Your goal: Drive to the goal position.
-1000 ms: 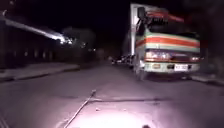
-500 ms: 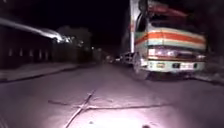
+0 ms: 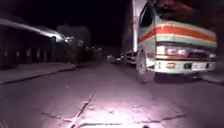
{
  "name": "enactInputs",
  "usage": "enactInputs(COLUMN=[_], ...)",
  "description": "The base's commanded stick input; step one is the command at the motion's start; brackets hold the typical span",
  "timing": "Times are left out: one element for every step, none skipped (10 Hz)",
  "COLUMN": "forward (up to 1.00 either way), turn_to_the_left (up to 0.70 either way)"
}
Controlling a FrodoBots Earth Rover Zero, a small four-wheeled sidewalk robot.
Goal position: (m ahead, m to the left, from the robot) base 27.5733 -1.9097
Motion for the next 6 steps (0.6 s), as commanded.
enactInputs(forward=[0.7, 0.7, 0.7, 0.7, 0.7, 0.7], turn_to_the_left=[0.0, 0.0, 0.0, 0.0, 0.0, 0.09])
